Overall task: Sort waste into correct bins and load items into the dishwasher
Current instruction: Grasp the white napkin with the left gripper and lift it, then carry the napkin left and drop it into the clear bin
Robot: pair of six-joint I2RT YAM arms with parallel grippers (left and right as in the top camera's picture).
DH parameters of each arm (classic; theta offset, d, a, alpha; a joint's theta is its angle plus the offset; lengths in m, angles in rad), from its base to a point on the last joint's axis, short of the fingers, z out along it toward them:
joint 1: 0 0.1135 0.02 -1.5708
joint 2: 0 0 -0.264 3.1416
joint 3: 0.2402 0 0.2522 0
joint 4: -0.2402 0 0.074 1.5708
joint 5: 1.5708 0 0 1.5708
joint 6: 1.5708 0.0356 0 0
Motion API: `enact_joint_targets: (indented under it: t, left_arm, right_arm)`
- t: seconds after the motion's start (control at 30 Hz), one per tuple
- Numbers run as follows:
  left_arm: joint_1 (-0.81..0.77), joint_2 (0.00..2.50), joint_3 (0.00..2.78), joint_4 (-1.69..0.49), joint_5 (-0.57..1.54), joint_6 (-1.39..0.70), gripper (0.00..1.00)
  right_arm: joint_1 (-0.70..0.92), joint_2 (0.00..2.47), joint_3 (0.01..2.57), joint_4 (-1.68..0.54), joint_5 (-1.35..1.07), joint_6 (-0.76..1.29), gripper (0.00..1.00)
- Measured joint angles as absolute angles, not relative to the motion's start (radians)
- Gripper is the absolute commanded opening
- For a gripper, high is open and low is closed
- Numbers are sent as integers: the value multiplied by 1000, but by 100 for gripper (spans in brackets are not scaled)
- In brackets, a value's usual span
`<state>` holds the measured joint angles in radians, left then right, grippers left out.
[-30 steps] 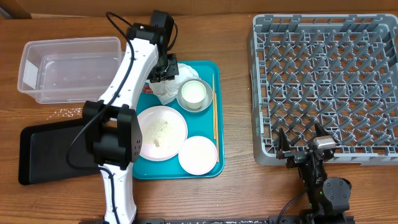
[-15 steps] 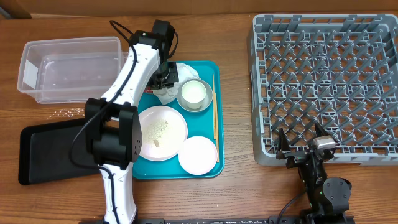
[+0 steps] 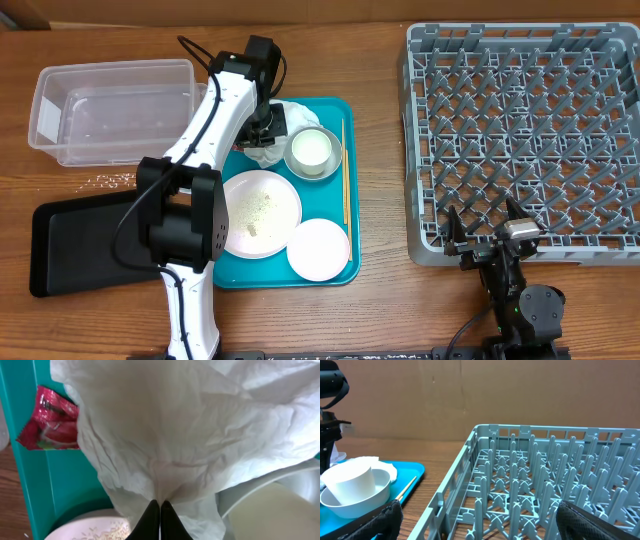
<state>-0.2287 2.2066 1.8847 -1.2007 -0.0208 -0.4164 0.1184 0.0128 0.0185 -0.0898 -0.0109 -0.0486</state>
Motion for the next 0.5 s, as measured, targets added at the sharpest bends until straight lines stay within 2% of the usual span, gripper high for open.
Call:
enact_joint_targets:
  t: [0.5]
  left_arm:
    - [-229, 2207, 2027, -1312, -11, -416, 4]
  right_arm:
    - [118, 13, 19, -90, -10, -49, 100]
